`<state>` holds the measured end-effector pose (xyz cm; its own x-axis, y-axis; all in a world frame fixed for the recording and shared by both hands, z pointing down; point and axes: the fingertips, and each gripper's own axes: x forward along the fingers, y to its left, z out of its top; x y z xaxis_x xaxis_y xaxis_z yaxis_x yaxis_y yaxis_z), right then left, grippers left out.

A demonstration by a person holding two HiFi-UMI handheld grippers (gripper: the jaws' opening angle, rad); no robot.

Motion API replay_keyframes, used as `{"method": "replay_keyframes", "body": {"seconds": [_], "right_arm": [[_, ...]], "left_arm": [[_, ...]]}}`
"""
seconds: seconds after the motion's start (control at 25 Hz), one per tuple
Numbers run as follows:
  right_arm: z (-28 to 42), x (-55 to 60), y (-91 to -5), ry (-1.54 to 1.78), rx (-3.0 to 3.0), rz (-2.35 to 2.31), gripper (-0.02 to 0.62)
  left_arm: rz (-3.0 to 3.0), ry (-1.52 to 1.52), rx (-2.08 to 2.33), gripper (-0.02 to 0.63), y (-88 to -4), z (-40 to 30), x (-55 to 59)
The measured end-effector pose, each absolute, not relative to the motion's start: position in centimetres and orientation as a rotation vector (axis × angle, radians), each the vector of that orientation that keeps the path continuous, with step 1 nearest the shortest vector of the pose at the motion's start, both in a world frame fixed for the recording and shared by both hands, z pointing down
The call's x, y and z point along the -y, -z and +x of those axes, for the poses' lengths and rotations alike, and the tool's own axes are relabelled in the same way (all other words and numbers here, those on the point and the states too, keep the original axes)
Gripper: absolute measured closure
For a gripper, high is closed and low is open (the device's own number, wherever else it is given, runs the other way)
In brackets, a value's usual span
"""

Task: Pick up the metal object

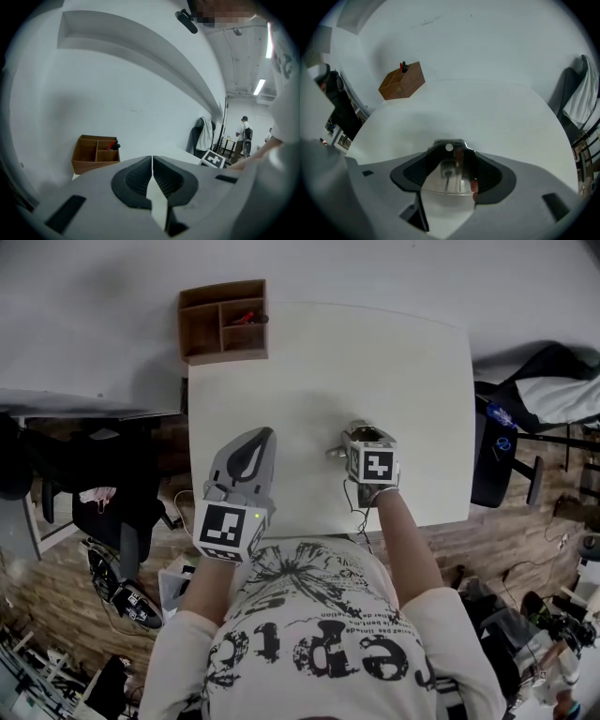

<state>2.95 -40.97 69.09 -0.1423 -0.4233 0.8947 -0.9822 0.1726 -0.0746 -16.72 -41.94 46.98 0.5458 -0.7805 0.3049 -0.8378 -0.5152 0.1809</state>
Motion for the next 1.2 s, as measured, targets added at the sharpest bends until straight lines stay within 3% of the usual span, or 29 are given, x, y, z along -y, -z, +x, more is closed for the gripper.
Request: {"method": "replay_keyframes", "body": {"seconds": [0.28, 1.2], "right_arm": [[1.3, 41.8, -64.0, -0.84, 1.838, 1.334, 0.313], [1.4, 43.6, -33.5, -0.041, 2.568, 1.602, 0.314]], "left_arm": [[2.506, -0.253, 1.408, 0.595, -45.1, -16.8, 41.3], [2.625, -0.089, 1.652, 0.595, -34.3, -14.8, 40.5]]}}
